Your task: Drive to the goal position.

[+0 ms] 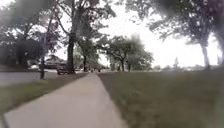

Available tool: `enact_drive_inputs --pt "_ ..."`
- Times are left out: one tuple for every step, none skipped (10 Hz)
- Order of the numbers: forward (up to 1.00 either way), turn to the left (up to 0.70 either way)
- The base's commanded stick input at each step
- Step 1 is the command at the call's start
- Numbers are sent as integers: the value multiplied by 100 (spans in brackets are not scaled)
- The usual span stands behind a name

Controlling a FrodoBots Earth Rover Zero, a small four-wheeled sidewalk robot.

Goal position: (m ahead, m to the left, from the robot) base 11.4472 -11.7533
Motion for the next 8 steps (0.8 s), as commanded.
enact_drive_inputs --pt "100 0" --pt "100 0" --pt "100 0" --pt "100 0" --pt "100 0" --pt "100 0" --pt "100 0" --pt "45 0"
